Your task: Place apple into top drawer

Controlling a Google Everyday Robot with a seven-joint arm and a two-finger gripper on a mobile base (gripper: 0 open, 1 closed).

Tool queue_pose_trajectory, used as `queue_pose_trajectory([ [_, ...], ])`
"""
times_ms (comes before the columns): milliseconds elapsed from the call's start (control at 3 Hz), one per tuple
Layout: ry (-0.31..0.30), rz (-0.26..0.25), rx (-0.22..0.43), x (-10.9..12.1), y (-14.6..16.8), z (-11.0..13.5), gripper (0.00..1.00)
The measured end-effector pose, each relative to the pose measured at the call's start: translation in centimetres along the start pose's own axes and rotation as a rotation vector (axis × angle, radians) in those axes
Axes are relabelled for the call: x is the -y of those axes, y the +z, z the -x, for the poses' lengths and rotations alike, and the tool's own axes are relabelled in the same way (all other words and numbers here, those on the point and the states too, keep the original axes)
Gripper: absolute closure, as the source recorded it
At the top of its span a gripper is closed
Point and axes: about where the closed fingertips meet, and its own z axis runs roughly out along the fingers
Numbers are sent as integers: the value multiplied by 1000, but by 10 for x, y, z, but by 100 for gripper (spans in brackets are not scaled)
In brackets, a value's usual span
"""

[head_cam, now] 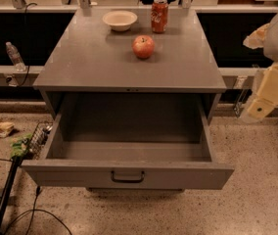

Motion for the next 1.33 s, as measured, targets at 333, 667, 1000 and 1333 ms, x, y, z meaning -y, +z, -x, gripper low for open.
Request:
queue_pose_trajectory([
  [333, 51, -15, 183, 36, 27, 29, 0],
  [667, 135, -55, 469, 96, 61, 68, 0],
  [1000, 176, -104, 571, 135, 91, 95, 0],
  [1333, 291, -134, 612, 171, 139, 106, 0],
])
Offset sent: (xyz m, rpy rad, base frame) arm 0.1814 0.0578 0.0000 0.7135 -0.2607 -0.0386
